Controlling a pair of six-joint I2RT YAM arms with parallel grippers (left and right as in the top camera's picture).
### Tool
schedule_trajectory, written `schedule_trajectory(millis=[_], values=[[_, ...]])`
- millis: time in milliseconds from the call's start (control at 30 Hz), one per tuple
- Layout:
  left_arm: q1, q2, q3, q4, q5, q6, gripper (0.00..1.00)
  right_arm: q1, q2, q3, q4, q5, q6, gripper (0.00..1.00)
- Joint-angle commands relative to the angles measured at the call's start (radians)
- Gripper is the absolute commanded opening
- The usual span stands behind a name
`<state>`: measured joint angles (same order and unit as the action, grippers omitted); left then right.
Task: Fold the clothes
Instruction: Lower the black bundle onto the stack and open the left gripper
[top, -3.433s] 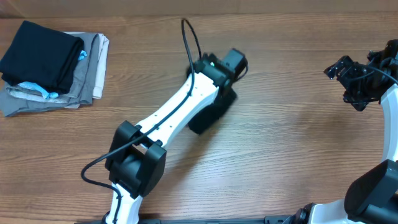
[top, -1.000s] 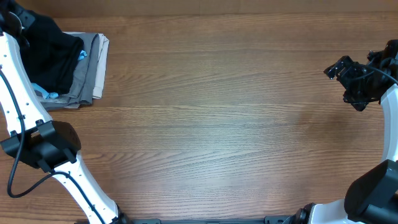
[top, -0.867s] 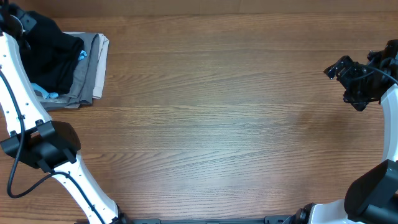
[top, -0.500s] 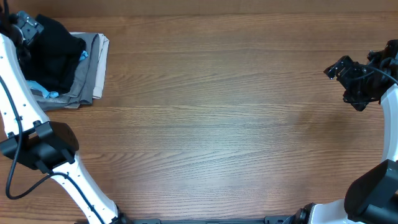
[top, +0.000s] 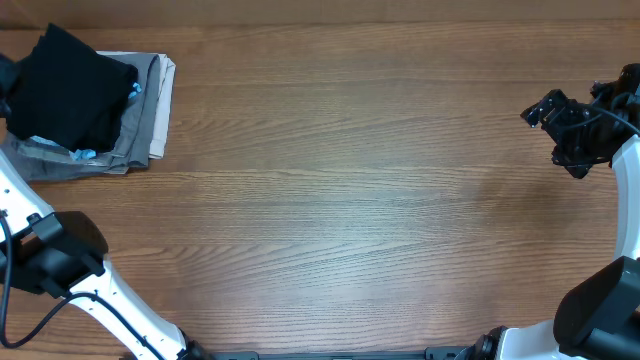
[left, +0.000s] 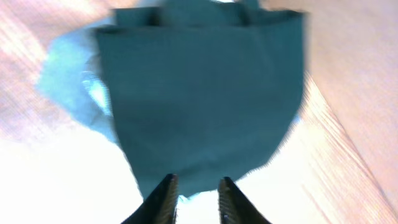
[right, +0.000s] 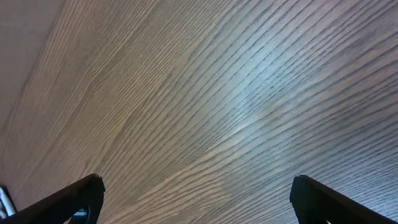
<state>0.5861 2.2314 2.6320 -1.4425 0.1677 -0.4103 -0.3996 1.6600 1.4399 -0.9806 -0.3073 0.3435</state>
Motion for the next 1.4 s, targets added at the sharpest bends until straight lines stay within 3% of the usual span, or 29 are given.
schedule_trajectory(millis=[0,167,333,500,733,1033,1367], values=[[-0.014,-0.019,-0.011,0.021,0.092,0.104,0.25,-0.002,-0.003,0.001,0.005,0.004,0.001,1.0],[-0.014,0.026,-0.018,0.049,0.148,0.168,0.23,-0.002,-0.003,0.001,0.005,0.004,0.001,1.0],[-0.014,0.106,-0.019,0.052,0.382,0.297,0.31,-0.002,-0.003,0.001,0.005,0.004,0.001,1.0],[-0.002,0.182,-0.019,0.047,0.388,0.303,0.32,-0.002,-0.003,0.001,0.005,0.004,0.001,1.0],[0.048,0.27,-0.019,0.072,0.364,0.303,0.16,-0.002,-0.003,0.001,0.005,0.004,0.001,1.0],[0.147,0.277,-0.019,0.116,0.414,0.27,0.2,-0.002,-0.003,0.001,0.005,0.004,0.001,1.0],[0.161,0.27,-0.01,0.169,0.755,0.3,0.25,-0.002,-0.003,0.001,0.005,0.004,0.001,1.0]])
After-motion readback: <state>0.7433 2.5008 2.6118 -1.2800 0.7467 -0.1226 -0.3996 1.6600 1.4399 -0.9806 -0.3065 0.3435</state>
